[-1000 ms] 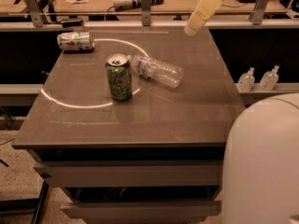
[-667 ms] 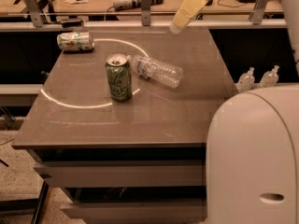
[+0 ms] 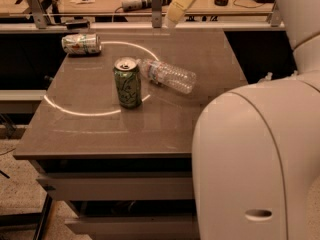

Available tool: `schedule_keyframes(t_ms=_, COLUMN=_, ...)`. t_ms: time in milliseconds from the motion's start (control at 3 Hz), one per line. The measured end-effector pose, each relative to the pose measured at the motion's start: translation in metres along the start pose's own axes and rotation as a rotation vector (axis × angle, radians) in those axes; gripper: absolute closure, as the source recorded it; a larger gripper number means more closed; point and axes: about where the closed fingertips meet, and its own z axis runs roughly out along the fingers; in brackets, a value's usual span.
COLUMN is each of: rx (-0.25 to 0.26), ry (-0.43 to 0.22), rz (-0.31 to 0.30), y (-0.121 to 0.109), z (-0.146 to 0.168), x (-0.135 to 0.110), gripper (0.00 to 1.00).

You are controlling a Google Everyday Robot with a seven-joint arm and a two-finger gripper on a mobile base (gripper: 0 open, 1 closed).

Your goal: Knock coke can over

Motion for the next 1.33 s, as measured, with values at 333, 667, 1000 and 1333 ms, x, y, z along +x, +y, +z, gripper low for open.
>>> schedule_keyframes(t_ms=333, rx=0.142, ry=0.043, rz=-0.124, y=0.008, z=-0.023, x=-0.035, gripper=0.00)
schedule_keyframes(t_ms=667, rx=0.240, ry=0.061, rz=-0.180, y=0.019, z=-0.037, x=-0.040, gripper=0.00)
schedule_keyframes(t_ms=1000, rx=0.245, ry=0.082, rz=-0.169, y=0.036, z=-0.021, x=-0.018, gripper=0.00)
schedule_keyframes(t_ms=1333, rx=0.165, ry=0.110, rz=-0.097, y=0.049, z=0.006, x=0.016, gripper=0.00)
